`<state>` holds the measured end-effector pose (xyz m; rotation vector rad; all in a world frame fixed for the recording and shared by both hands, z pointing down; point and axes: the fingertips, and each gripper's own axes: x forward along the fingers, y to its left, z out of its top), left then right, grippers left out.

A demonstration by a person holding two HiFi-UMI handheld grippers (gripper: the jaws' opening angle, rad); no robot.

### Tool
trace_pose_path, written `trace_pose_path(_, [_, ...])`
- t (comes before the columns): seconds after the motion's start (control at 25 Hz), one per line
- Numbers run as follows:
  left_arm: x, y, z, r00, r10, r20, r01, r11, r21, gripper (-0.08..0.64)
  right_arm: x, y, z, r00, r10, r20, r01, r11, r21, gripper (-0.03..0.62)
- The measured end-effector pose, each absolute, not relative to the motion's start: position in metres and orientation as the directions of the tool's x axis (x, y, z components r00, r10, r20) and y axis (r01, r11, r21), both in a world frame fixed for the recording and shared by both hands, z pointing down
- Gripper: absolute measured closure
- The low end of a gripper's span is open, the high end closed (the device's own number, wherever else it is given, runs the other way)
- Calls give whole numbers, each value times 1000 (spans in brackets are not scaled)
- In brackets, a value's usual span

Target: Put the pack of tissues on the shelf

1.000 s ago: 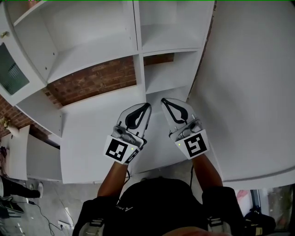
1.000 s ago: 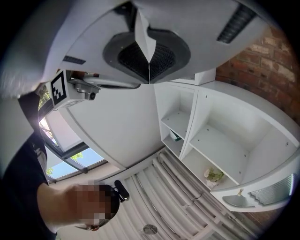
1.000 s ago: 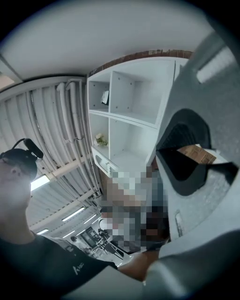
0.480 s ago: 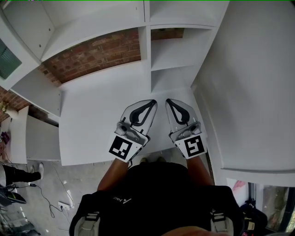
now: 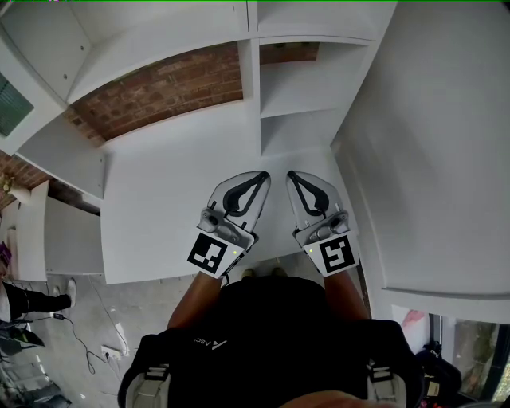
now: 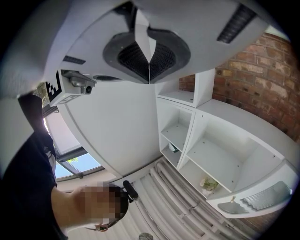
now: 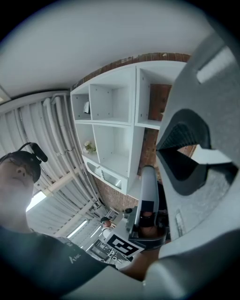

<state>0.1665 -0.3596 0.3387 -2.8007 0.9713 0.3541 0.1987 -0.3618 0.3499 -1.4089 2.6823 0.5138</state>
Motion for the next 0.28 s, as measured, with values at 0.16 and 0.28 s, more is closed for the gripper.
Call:
trace_pose_path(0.16, [166,-360,331,757,-582,-299,-625,-778,-68,558,197,-361,348,-584,-783,-215,-806,530,263,592])
trace_pose_path(0.28, [167,-360,325,755,-580,-307,-625,-777,-68,558,196,-361,348,-586,-782,-212,-805,532,264,592])
